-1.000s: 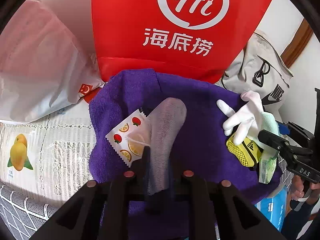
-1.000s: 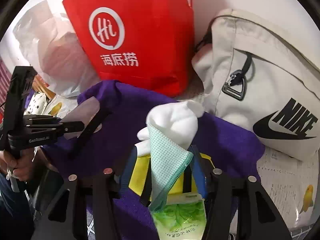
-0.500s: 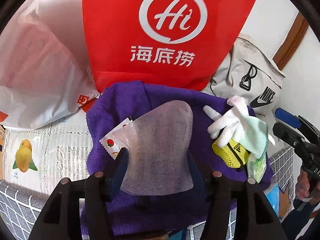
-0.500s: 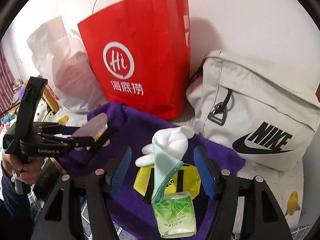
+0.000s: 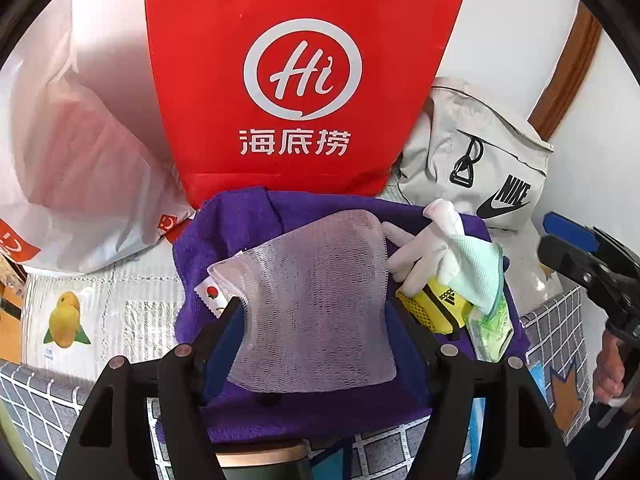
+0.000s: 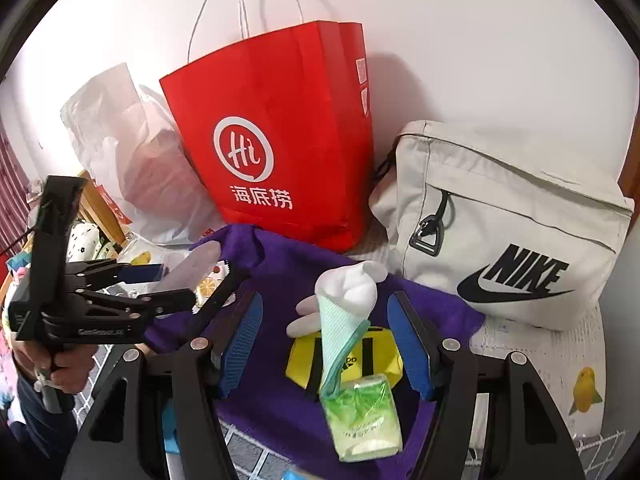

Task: Organize soft objects
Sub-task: 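Lower the mesh bag and cloth onto the purple towel and open both tools, then move both tools back to the pile on the checkered cloth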

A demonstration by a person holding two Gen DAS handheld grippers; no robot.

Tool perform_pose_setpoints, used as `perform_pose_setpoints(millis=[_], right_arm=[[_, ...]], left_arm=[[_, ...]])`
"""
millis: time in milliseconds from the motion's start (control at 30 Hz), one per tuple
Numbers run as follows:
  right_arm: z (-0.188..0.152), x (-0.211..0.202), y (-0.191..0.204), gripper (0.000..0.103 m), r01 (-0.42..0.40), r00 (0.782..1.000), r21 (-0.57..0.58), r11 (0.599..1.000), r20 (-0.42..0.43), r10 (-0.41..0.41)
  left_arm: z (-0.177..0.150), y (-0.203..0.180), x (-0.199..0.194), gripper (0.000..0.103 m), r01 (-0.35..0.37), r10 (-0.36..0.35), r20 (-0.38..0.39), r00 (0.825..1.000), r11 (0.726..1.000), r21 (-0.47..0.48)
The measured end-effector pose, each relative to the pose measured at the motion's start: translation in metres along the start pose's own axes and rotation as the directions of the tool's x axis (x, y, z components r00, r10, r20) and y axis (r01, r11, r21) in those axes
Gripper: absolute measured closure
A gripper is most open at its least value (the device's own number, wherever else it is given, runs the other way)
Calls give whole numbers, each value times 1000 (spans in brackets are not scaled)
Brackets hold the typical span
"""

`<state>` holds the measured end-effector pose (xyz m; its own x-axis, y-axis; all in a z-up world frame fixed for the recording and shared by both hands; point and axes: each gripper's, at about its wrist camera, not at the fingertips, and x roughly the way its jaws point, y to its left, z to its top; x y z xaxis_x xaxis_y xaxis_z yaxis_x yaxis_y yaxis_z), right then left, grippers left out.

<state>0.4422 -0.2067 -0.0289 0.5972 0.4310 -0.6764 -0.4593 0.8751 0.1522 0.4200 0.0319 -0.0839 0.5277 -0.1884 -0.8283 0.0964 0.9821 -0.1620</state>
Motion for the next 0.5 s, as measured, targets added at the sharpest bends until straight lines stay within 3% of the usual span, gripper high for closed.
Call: perform_pose_setpoints(millis=[267, 500], right_arm=[[-13, -25, 16, 38, 8, 1000, -42, 999, 14, -8], [-33, -29, 18, 38, 7, 1000, -22, 1000, -16, -7]], left_arm=[[-1, -14, -4, 22, 40, -40, 8, 999, 999, -2], [-4, -17, -3, 21, 29, -29, 2, 1000, 1000, -3]])
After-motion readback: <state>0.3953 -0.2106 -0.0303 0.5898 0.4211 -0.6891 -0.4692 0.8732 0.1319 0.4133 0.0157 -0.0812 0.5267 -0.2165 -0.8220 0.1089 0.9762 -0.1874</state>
